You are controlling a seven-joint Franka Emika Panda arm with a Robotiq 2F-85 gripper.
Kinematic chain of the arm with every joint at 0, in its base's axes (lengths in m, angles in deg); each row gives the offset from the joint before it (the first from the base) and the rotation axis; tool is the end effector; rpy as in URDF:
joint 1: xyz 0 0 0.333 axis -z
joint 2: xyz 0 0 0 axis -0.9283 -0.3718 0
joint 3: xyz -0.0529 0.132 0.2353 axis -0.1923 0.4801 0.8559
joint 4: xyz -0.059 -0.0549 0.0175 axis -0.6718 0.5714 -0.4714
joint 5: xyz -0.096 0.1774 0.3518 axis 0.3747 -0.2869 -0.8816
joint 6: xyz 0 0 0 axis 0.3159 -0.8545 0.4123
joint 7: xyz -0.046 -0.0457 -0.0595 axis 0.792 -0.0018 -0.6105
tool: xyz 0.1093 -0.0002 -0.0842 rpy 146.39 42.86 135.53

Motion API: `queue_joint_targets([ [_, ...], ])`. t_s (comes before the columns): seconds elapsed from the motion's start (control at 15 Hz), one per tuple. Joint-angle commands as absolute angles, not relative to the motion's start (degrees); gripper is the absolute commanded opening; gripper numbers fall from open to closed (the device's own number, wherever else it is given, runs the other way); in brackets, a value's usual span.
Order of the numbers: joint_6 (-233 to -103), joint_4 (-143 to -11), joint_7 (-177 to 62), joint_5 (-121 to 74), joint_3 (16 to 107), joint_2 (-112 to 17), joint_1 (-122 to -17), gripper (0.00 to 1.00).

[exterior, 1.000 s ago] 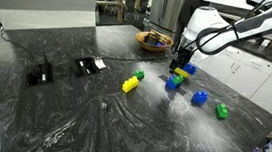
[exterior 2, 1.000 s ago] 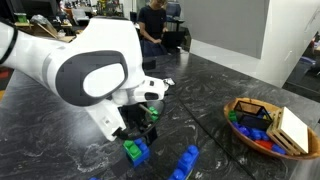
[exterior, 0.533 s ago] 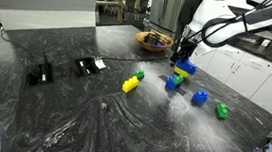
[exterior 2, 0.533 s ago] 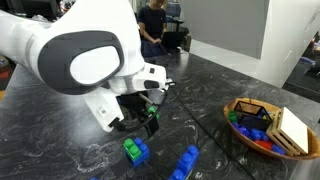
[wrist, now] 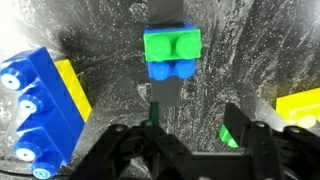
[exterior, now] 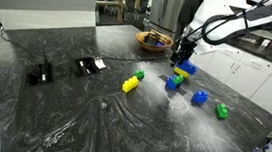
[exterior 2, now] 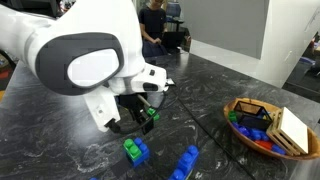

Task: Place the green block on the front left on top of the square blue block

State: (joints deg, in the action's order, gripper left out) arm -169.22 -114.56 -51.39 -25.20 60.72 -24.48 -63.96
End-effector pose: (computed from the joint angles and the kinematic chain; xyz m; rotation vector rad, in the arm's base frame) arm 0.5363 -0.0878 0.3515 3.0744 -0.5202 0.3452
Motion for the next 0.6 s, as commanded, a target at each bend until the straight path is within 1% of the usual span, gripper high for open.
queue_joint_targets([
  [0.0,-168.0,-114.9,-49.6,-25.2,61.2,-23.5,-63.3,0.4],
  [0.07,-167.9,-115.0,-49.1,-25.2,61.2,-23.4,-63.3,0.31],
  [0.33,-163.9,-114.8,-45.4,-23.1,61.5,-22.6,-63.0,0.04],
  [0.4,-162.3,-114.7,-45.1,-23.1,61.5,-22.2,-63.0,0.01],
  [0.53,-159.4,-114.6,-44.1,-23.0,61.6,-21.6,-63.1,0.0],
])
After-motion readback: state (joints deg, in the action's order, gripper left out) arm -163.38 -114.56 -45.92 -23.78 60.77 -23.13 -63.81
